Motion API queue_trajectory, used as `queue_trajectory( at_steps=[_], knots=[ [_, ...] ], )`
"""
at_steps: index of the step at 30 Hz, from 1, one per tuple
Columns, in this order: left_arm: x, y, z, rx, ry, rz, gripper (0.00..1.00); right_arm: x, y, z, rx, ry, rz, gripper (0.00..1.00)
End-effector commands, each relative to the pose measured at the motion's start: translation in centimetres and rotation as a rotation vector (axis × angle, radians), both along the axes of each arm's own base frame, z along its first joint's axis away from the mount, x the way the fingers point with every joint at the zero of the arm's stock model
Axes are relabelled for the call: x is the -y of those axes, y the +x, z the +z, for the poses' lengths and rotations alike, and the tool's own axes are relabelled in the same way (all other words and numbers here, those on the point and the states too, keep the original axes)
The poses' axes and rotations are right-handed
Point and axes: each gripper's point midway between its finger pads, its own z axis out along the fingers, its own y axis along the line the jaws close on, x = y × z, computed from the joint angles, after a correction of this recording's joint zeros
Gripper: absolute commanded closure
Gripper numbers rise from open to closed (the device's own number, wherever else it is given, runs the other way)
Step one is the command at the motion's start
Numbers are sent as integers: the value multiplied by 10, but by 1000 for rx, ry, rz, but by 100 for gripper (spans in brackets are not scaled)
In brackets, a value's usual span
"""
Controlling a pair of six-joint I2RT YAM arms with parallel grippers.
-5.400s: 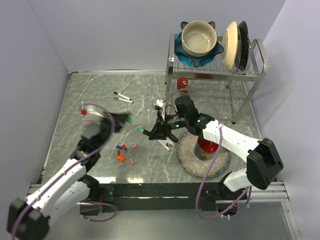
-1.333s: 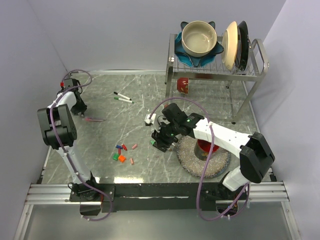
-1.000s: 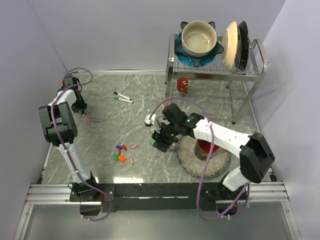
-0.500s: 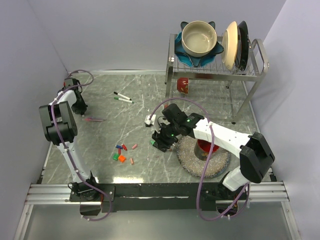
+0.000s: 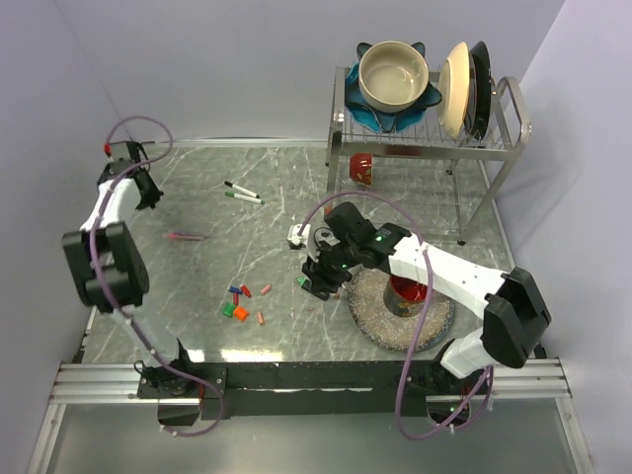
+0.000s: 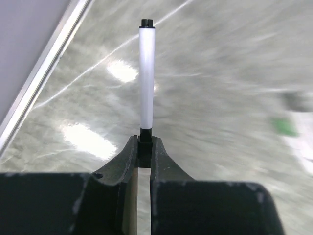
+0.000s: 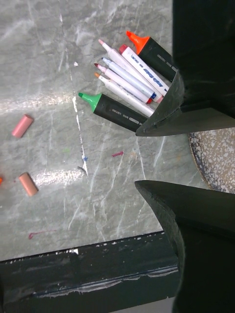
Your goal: Open the pen caps
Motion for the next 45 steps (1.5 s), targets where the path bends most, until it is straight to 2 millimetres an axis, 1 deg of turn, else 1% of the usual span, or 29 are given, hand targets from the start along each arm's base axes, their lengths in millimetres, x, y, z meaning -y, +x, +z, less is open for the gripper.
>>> queue_trajectory(
  at_steps=[1, 2, 3, 4, 5, 6, 7, 8, 9, 10, 11, 12, 13, 14, 15, 16, 17, 20, 21, 23, 24, 25, 26, 27, 30, 35, 41, 44, 45],
  knots=[
    [64, 2, 94, 353, -229, -171, 99, -2, -1, 31, 70, 100, 42, 51],
    [84, -3, 99, 393, -310, -229, 99, -2, -4, 34, 66, 116, 54, 52],
    [112, -20, 76, 368, -419, -279, 99, -2, -4, 38, 75, 136, 63, 52],
    [149, -28, 106, 472, -546, -396, 99, -1, -7, 50, 101, 175, 73, 52],
    [171, -39, 106, 487, -597, -449, 99, 1, -14, 51, 91, 199, 94, 52],
    [213, -63, 83, 433, -671, -531, 99, 0, -15, 60, 116, 235, 102, 52],
    [238, -75, 104, 506, -695, -617, 99, 4, -16, 72, 145, 272, 103, 51],
    [258, -88, 101, 499, -719, -660, 99, 7, -19, 73, 144, 286, 108, 51],
    [301, -117, 84, 437, -772, -764, 99, 9, -20, 80, 166, 315, 121, 50],
    [319, -132, 87, 433, -805, -806, 99, 13, -16, 83, 181, 323, 110, 49],
    [332, -144, 76, 411, -820, -829, 99, 16, -15, 82, 191, 324, 111, 46],
    [357, -165, 72, 371, -848, -897, 99, 17, -15, 87, 199, 346, 115, 44],
    [366, -176, 68, 350, -867, -914, 99, 19, -14, 86, 198, 353, 117, 39],
    [373, -187, 54, 315, -874, -918, 99, 21, -18, 82, 208, 351, 149, 34],
    [386, -202, 47, 282, -890, -953, 99, 21, -27, 83, 201, 372, 191, 32],
    [392, -209, 38, 247, -913, -946, 99, 21, -31, 83, 207, 384, 216, 28],
    [395, -219, 27, 210, -923, -951, 99, 23, -37, 74, 242, 385, 283, 19],
    [411, -245, 12, 139, -943, -1004, 99, 33, -51, 50, 316, 351, 437, 11],
    [418, -256, 8, 105, -950, -1038, 99, 39, -56, 37, 291, 315, 465, 11],
    [425, -268, 4, 62, -954, -1075, 99, 44, -59, 24, 333, 289, 539, 11],
    [431, -281, 1, 25, -955, -1109, 99, 44, -58, 23, 357, 292, 547, 11],
    [434, -286, -2, 0, -953, -1129, 99, 44, -59, 22, 385, 298, 561, 11],
    [438, -289, 0, -8, -952, -1147, 99, 49, -61, 10, 400, 279, 565, 10],
    [442, -299, 0, -26, -955, -1180, 99, 45, -59, 15, 468, 292, 571, 10],
    [449, -311, 1, -52, -964, -1234, 99, 49, -56, -1, 494, 241, 576, 10],
    [457, -327, 6, -72, -987, -1311, 99, 47, -48, -20, 551, 155, 576, 21],
    [470, -348, 6, -120, -998, -1392, 99, 40, -57, -35, 536, 122, 616, 33],
    [474, -348, 8, -117, -992, -1395, 99, 39, -63, -46, 526, 77, 656, 46],
    [473, -346, 10, -99, -983, -1387, 99, 39, -63, -48, 527, 58, 661, 58]
  ],
)
